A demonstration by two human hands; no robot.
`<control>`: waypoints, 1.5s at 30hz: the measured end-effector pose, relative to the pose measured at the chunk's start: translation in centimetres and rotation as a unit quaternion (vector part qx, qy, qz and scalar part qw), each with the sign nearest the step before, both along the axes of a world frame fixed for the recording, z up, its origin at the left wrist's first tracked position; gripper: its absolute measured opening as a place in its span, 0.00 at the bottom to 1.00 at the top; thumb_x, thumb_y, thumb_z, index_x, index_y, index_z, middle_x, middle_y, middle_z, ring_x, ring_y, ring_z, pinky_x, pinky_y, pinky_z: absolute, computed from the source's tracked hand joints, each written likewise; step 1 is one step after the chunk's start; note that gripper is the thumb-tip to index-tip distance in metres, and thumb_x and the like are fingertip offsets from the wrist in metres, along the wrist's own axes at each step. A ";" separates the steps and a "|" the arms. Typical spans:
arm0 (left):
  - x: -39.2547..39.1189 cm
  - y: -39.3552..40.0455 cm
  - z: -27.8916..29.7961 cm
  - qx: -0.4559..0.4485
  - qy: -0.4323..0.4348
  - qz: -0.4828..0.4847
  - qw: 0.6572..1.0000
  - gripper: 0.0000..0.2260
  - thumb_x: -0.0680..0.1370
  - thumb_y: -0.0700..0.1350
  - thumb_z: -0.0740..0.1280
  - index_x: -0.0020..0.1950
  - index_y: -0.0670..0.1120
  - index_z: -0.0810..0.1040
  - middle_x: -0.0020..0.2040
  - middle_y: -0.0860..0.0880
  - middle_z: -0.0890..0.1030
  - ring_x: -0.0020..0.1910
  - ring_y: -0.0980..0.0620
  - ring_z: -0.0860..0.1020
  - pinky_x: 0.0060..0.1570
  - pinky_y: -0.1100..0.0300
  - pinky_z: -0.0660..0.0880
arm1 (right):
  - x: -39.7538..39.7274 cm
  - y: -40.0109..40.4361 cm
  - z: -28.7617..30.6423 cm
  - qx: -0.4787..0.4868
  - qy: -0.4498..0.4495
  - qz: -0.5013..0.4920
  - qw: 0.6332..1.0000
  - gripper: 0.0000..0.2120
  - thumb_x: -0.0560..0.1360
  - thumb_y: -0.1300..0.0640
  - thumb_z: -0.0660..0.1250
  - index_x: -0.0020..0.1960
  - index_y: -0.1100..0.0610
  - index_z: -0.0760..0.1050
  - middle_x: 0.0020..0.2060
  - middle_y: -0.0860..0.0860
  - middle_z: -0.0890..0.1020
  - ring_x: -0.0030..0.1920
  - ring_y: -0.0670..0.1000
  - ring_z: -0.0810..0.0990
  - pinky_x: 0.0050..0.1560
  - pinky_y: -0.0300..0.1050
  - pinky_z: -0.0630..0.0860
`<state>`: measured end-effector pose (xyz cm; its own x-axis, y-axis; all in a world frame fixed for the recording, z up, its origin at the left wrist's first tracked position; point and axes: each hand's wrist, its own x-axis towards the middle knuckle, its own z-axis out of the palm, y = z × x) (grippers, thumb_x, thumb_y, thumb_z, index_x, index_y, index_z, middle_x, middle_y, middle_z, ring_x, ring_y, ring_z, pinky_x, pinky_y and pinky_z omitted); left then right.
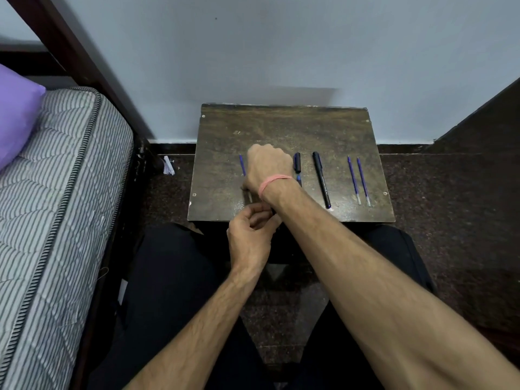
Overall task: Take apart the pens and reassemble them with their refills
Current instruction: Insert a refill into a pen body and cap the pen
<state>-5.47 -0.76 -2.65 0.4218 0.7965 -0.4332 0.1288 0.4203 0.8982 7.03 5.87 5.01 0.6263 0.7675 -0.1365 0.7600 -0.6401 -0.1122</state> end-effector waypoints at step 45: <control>1.3 -0.7 0.4 0.156 -0.006 -0.144 0.977 0.10 0.76 0.47 0.85 0.54 0.59 0.91 0.50 0.61 0.92 0.50 0.61 0.91 0.53 0.66 0.86 | 3.1 -16.9 -2.8 0.480 0.606 -0.225 0.593 0.09 0.83 0.66 0.71 0.63 0.63 0.78 0.49 0.58 0.90 0.54 0.57 0.91 0.52 0.46 0.88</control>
